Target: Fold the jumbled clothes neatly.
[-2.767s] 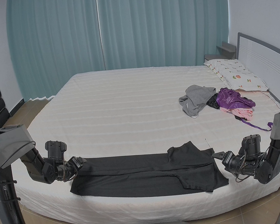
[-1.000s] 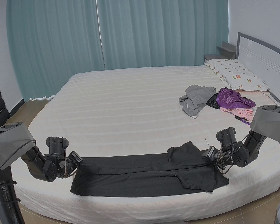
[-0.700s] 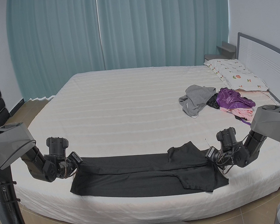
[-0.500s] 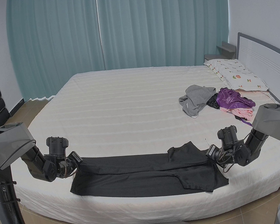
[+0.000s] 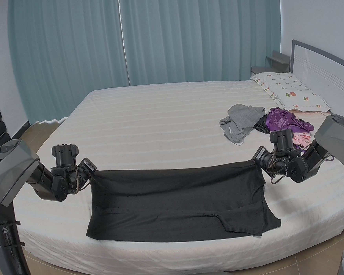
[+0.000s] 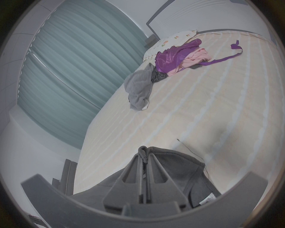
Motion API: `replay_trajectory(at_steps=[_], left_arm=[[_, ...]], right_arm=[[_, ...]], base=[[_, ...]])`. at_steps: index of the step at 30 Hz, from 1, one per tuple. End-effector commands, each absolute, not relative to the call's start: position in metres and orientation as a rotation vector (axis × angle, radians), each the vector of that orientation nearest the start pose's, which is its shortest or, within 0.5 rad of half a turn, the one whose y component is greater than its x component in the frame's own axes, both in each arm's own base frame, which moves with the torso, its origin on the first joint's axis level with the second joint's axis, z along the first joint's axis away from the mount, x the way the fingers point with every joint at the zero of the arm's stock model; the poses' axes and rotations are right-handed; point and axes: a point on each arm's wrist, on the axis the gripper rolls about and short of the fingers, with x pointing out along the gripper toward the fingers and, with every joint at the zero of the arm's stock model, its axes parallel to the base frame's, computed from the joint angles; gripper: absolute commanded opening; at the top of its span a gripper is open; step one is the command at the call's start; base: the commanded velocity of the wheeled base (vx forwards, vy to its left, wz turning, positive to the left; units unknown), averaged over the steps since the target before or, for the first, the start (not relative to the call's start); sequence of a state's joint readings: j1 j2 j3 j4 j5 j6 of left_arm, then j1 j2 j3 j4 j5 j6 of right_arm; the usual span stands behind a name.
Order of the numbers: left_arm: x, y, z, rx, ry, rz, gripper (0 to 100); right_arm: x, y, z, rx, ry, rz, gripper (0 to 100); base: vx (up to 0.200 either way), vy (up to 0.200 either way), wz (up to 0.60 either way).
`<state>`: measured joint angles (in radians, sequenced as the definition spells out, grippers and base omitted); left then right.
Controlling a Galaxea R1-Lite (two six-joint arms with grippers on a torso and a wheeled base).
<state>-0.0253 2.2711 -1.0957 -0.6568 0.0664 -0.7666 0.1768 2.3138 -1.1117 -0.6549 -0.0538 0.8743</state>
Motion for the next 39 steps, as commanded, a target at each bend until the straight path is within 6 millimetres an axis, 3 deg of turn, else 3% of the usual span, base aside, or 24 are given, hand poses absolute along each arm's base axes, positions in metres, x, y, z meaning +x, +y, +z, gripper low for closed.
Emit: replay_trajectory(at_steps=[1,6,18,30,31,32,33,36,39], left_arm=[[0.425,-0.004,0.039,-0.730,0.473,0.249,0],[0.421,-0.004,0.025,-0.724,0.511,0.262,0],[0.375,-0.001,-0.013,-0.606,0.704,0.287,0],[0.364,-0.002,-0.029,-0.582,0.774,0.296,0],[0.362,-0.002,-0.030,-0.581,0.780,0.298,0],[0.361,-0.002,-0.030,-0.581,0.785,0.298,0],[0.360,-0.003,-0.031,-0.580,0.792,0.298,100],[0.358,-0.004,-0.030,-0.581,0.793,0.293,100],[0.358,-0.003,-0.024,-0.591,0.774,0.292,100]], right_arm=[[0.421,0.072,0.034,0.792,0.544,-0.124,0],[0.413,0.072,0.023,0.781,0.593,-0.140,0],[0.368,0.062,-0.015,0.716,0.791,-0.195,0],[0.358,0.065,-0.040,0.686,0.854,-0.185,0],[0.358,0.065,-0.040,0.686,0.852,-0.183,100],[0.358,0.065,-0.040,0.686,0.850,-0.182,100],[0.358,0.065,-0.039,0.688,0.844,-0.181,100],[0.359,0.065,-0.035,0.693,0.828,-0.172,100],[0.361,0.061,-0.012,0.727,0.768,-0.153,100]], base=[[0.000,0.000,0.00],[0.000,0.000,0.00],[0.000,0.000,0.00],[0.000,0.000,0.00],[0.000,0.000,0.00],[0.000,0.000,0.00],[0.000,0.000,0.00],[0.000,0.000,0.00],[0.000,0.000,0.00]])
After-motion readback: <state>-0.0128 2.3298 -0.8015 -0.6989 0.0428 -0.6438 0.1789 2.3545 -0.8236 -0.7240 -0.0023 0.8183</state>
